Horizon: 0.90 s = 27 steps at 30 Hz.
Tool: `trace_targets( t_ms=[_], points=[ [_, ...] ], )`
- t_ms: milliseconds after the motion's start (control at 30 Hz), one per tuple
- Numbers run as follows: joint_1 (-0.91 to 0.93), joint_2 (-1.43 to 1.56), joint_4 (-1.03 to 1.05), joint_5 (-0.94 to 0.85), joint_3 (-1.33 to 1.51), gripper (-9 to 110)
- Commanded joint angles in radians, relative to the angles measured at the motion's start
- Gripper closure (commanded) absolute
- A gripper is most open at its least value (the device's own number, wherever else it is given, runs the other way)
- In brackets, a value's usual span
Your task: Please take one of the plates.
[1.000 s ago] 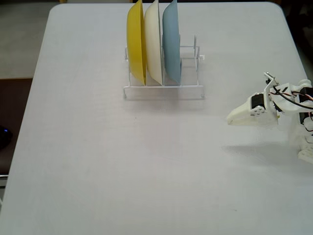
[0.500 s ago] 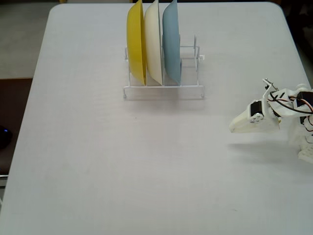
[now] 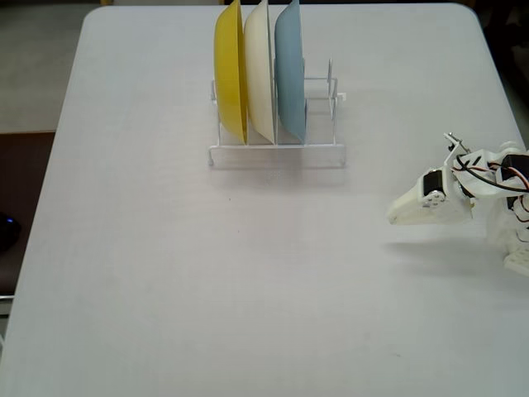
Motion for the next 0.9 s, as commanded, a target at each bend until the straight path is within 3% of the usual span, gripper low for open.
trace_targets(
  t_ms=[0,867],
  points=[
    [-0.005,0.014,-0.034,0.02,-0.003,102],
    [-0.058,0.014,-0.029,0.089,-0.002,102]
  ],
)
